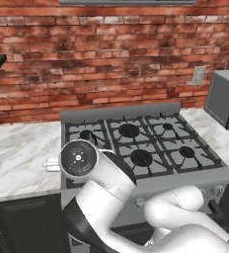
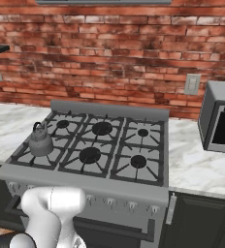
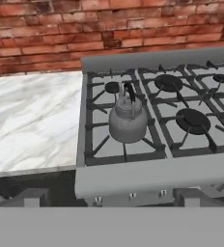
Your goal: The kettle is done boiling. Turn off the stove, then wait for 300 timesteps before moving the kettle to the dining table.
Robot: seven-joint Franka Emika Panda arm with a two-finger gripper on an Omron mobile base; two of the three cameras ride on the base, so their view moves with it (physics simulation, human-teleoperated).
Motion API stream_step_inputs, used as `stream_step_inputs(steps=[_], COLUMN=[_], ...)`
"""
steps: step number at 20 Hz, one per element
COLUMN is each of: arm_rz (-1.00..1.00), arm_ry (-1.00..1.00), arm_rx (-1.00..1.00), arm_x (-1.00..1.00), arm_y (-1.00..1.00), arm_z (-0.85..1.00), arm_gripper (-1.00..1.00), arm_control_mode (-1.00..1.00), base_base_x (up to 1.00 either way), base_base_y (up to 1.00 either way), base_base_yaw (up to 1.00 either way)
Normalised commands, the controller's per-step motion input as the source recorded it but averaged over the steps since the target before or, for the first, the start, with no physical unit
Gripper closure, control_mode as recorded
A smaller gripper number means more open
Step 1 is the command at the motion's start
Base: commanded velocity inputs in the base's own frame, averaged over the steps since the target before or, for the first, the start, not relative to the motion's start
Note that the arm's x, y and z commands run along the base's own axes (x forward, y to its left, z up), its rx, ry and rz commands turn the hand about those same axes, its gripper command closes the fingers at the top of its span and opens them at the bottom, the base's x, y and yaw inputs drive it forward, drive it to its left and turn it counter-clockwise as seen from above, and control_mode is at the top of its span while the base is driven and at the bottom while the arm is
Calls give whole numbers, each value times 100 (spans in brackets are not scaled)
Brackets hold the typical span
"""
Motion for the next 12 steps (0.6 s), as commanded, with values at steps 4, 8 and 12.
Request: stream_step_inputs(steps=[4,8,12], arm_rz=[0,0,0], arm_ry=[23,23,20], arm_rx=[0,0,0], arm_x=[0,0,0], arm_y=[-29,-33,-41], arm_z=[32,24,12], arm_gripper=[-100,-100,-100], arm_control_mode=[-100,-100,-100], base_base_x=[0,0,0], base_base_y=[0,0,0], base_base_yaw=[0,0,0])
